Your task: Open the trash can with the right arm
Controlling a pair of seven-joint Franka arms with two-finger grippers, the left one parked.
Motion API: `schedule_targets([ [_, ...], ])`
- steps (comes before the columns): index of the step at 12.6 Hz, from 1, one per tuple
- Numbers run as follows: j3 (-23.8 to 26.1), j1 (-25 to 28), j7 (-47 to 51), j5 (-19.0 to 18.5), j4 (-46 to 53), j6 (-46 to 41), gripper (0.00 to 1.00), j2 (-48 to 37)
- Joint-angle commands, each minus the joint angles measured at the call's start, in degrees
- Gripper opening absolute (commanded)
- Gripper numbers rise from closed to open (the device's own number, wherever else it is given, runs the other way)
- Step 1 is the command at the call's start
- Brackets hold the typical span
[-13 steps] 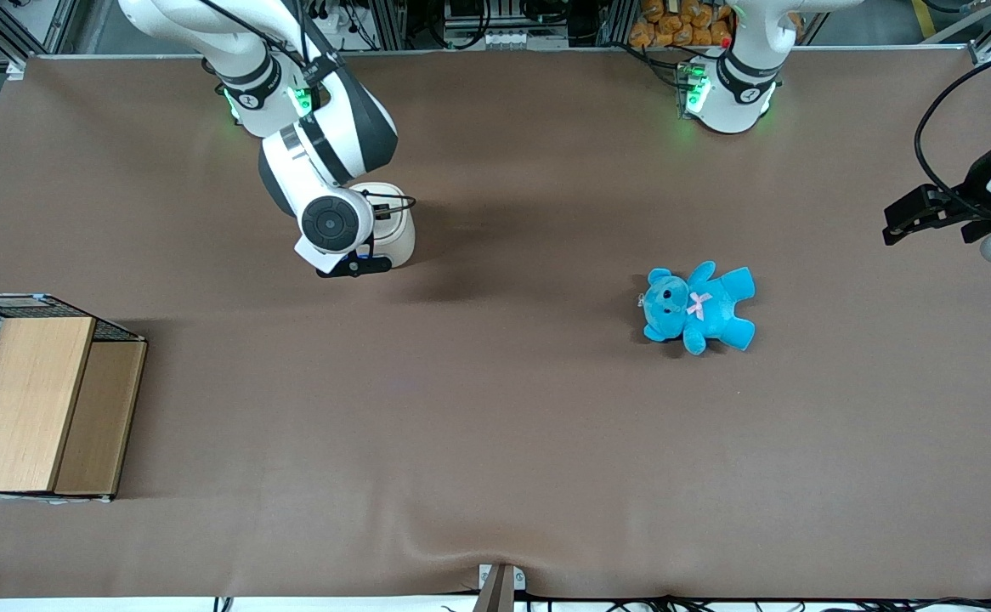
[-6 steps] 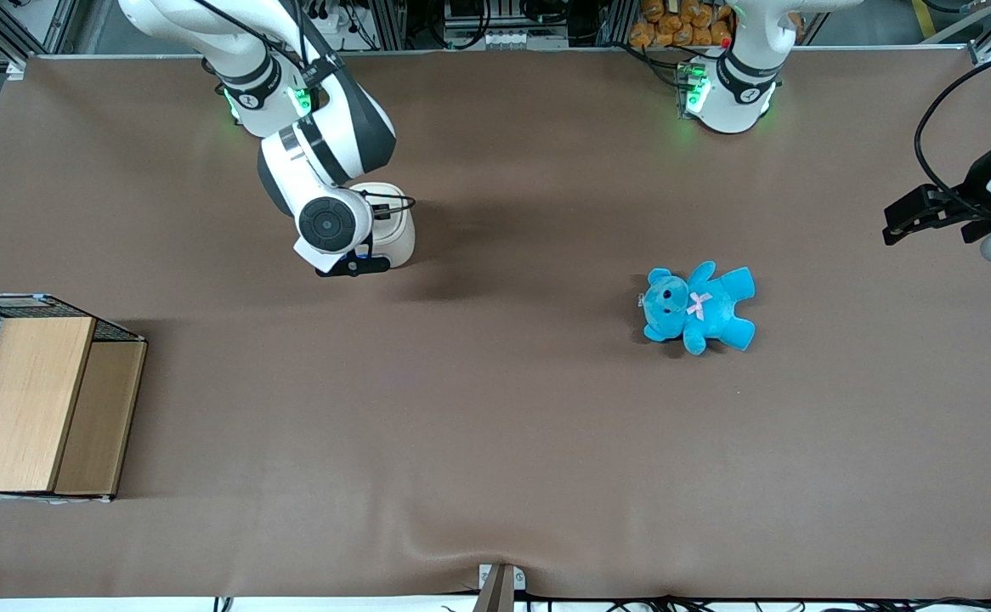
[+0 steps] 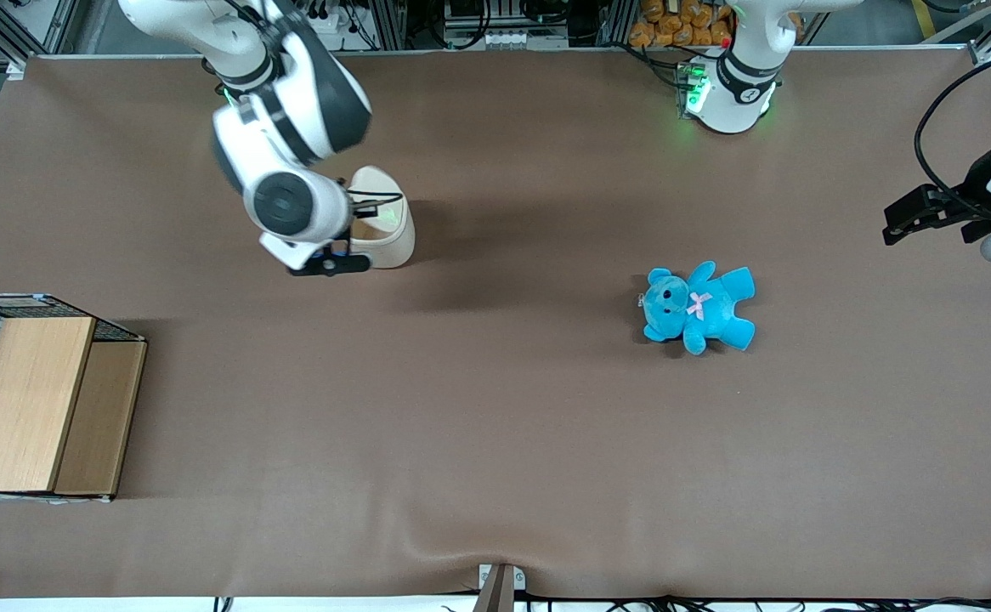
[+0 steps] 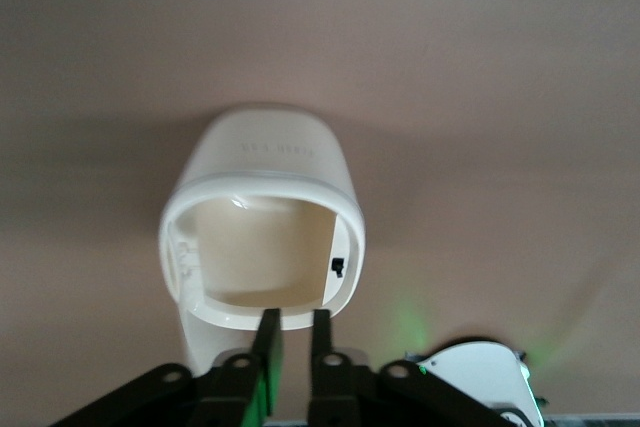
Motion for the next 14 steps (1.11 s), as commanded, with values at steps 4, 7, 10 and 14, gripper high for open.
schedule_targets([
  [4, 0.40, -15.67, -8.02, -0.14, 5.84, -1.11, 1.00, -8.70],
  [7, 0.49, -22.98, -13.23, -3.46, 6.19, -1.02, 1.00, -14.76],
  [10, 2.33, -30.01, -15.24, -5.59, 8.63, -3.72, 1.00, -17.85],
  [14, 2.69, -32.84, -15.78, -6.37, 16.56, -8.57, 1.00, -17.07],
])
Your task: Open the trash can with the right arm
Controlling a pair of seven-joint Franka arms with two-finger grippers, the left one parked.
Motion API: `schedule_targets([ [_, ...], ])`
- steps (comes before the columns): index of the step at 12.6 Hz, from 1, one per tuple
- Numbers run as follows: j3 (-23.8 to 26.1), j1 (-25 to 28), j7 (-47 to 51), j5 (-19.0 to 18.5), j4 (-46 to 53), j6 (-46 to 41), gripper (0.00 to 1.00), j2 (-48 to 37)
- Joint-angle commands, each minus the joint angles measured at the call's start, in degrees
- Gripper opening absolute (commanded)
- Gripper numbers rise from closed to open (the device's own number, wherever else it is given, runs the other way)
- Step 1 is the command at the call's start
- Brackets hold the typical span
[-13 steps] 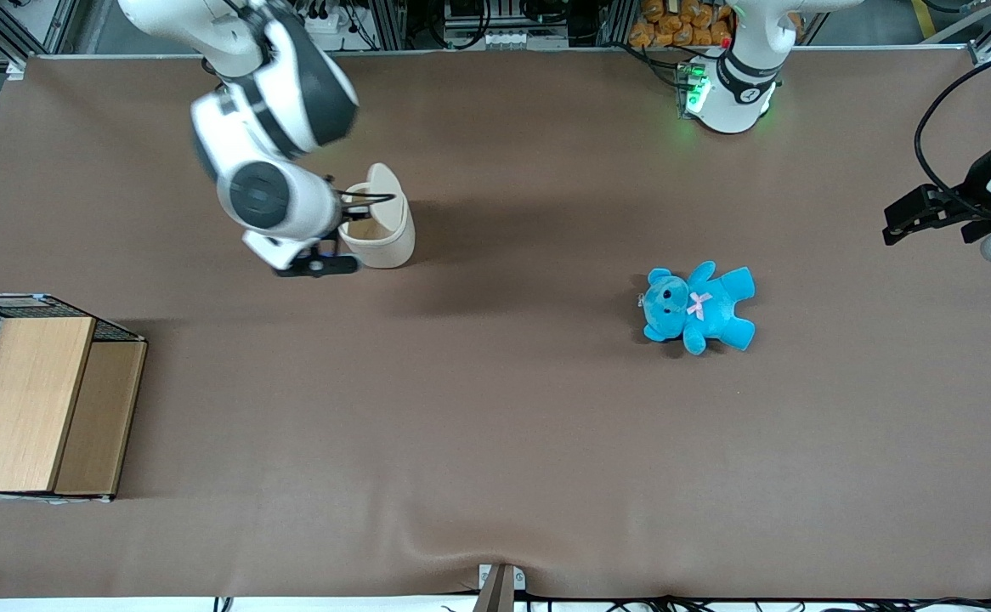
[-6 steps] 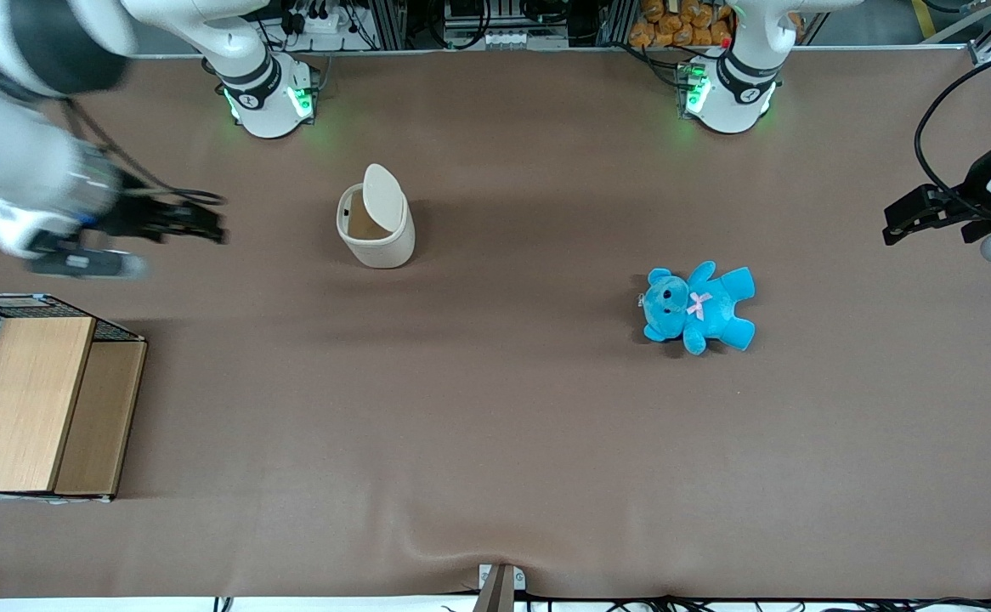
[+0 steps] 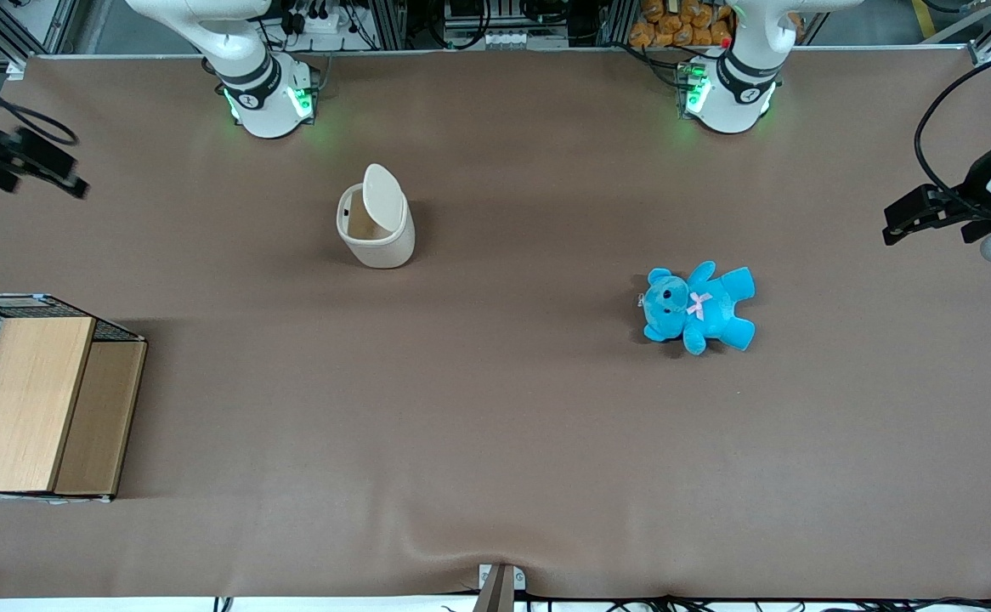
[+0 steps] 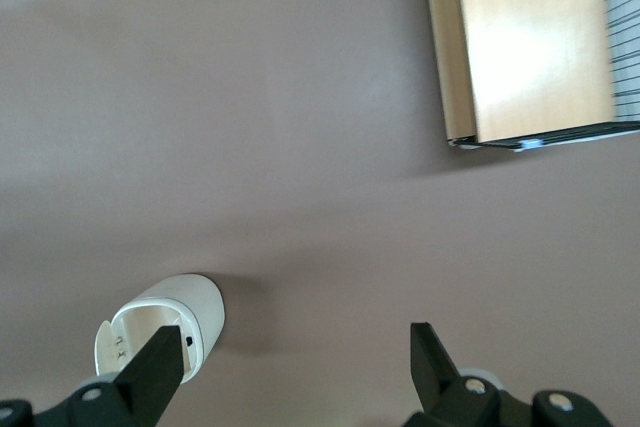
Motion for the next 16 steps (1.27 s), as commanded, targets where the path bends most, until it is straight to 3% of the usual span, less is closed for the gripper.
schedule_targets([
  [1, 1.53, -1.35, -0.07, -2.42, 3.58, -1.96, 1.00, 1.06],
  [16, 1.17, -1.61, -3.06, -2.87, 8.16, -4.78, 1.00, 8.80],
])
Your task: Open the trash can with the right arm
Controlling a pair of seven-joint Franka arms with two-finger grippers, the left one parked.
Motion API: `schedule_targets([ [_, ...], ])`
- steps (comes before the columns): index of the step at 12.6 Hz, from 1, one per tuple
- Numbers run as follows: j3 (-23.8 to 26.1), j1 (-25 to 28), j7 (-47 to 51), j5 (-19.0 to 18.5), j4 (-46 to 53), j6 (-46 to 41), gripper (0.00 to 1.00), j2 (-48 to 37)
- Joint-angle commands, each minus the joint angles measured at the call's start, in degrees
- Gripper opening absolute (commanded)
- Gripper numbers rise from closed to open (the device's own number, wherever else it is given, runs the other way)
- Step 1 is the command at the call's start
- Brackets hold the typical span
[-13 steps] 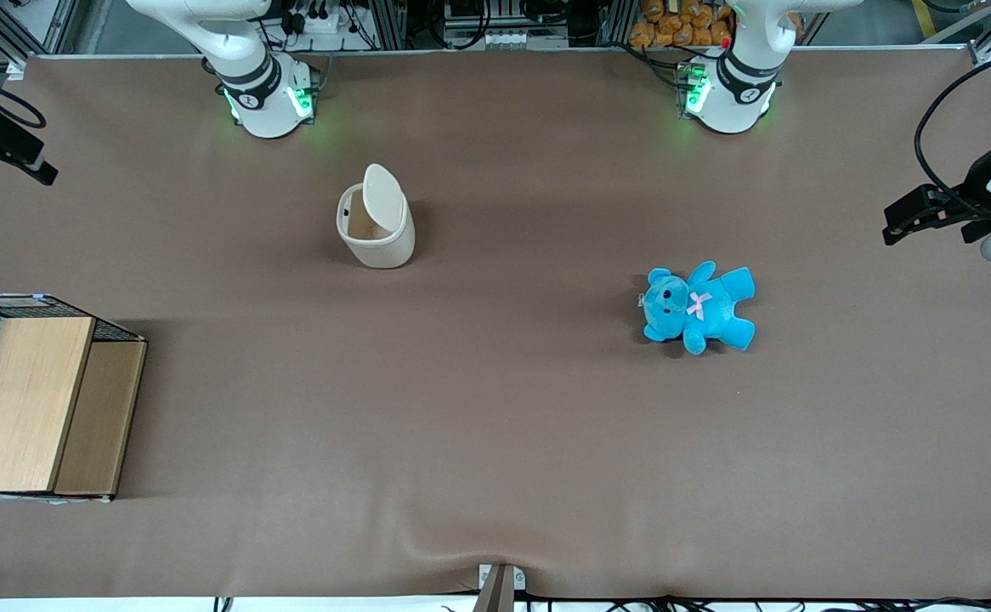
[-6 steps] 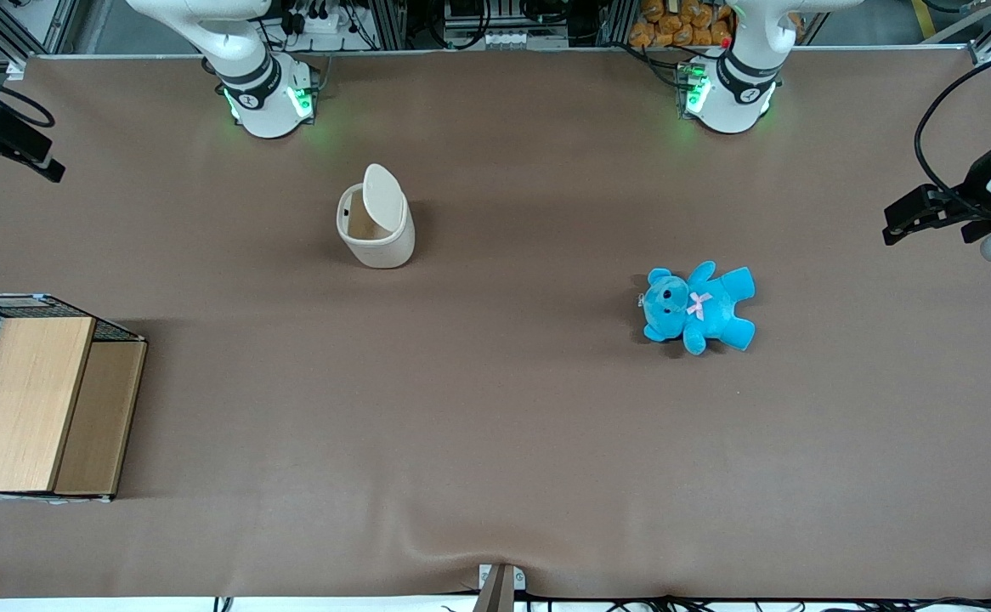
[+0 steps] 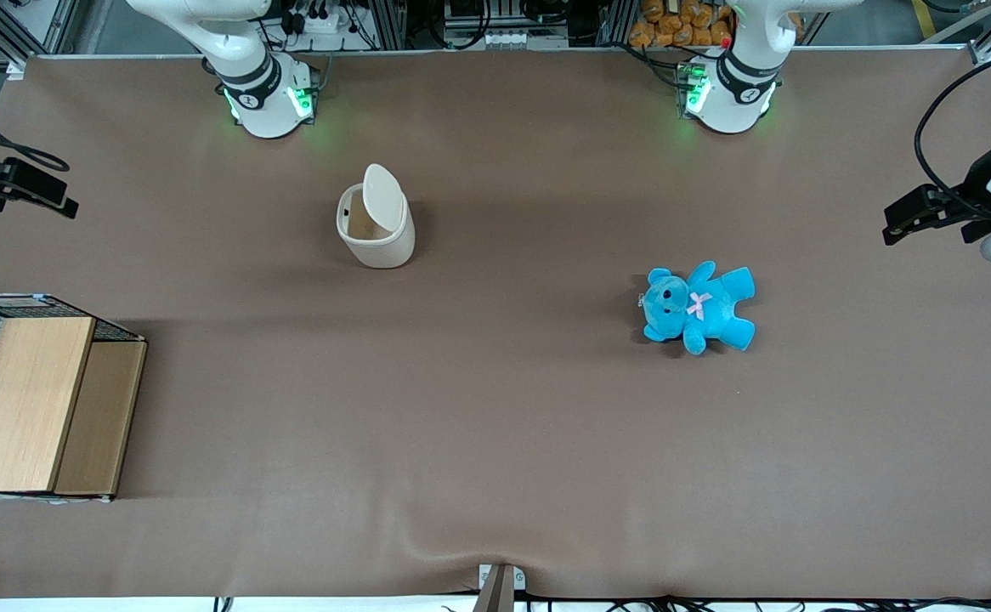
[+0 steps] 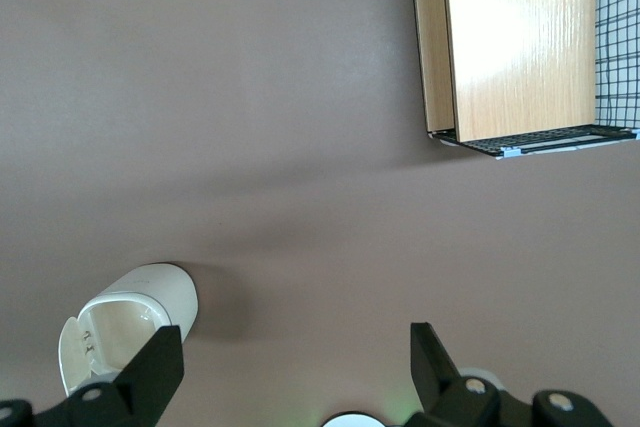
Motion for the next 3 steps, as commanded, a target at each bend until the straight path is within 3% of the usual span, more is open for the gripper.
schedule_targets([
  [1, 0.57, -0.94, -0.94, -0.87, 2.14, -1.04, 1.00, 1.00],
  [3, 0.57, -0.94, -0.94, -0.87, 2.14, -1.04, 1.00, 1.00],
])
